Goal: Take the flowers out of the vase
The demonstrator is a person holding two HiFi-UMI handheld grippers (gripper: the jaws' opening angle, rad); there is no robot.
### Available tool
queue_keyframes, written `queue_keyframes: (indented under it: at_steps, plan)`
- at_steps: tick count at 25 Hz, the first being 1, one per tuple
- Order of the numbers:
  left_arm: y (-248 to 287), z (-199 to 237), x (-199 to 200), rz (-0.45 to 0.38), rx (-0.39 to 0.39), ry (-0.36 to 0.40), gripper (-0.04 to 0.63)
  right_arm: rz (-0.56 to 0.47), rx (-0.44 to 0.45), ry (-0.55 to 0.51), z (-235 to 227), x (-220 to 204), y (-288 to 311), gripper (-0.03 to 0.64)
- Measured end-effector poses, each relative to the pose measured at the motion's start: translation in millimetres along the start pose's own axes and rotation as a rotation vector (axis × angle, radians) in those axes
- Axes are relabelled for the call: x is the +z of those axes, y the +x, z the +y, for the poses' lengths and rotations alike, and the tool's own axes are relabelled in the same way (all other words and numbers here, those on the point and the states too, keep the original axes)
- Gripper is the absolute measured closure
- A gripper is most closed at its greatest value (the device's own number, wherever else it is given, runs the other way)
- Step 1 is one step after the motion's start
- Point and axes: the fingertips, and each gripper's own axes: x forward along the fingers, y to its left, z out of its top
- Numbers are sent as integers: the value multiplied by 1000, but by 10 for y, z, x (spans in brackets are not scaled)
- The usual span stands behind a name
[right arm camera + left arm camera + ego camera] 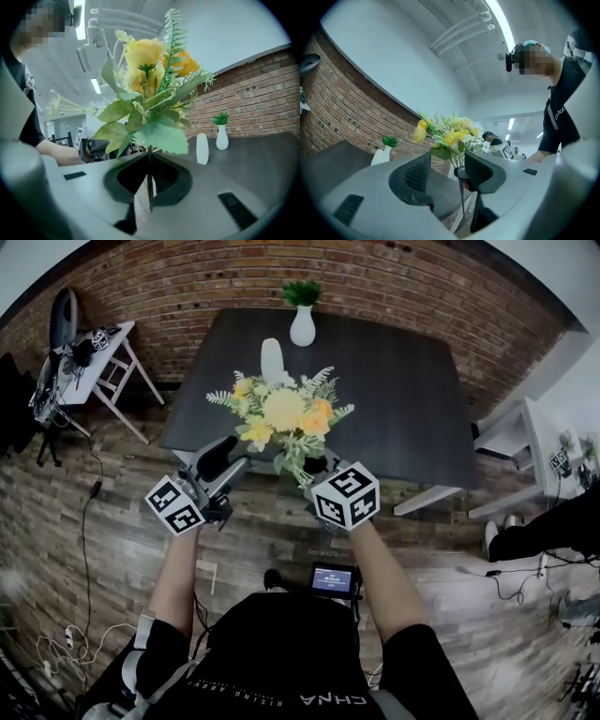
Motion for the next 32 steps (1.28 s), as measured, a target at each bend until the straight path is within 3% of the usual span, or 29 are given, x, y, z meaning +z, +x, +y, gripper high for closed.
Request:
queue_keyframes:
  at_steps: [5, 9, 11, 13, 20, 32]
  plan:
    - [132, -141, -429, 144, 135, 136, 390, -25, -126, 43, -392, -110, -530, 591]
    - [404, -318, -703, 254, 207, 250, 396, -9, -169, 25, -659, -164, -851, 591]
    - [446, -339, -687, 254, 245, 277, 554, -5, -177, 15, -695, -156, -882, 591]
    - [457, -347, -657, 236, 263, 275, 589, -5, -185, 7, -714, -149, -887, 591]
    - [462, -318, -621, 175, 287, 218, 592, -11, -185, 1, -740, -138, -880, 591]
    - [550, -390, -640, 136, 229, 192, 592, -12, -171, -4, -792, -152, -835, 591]
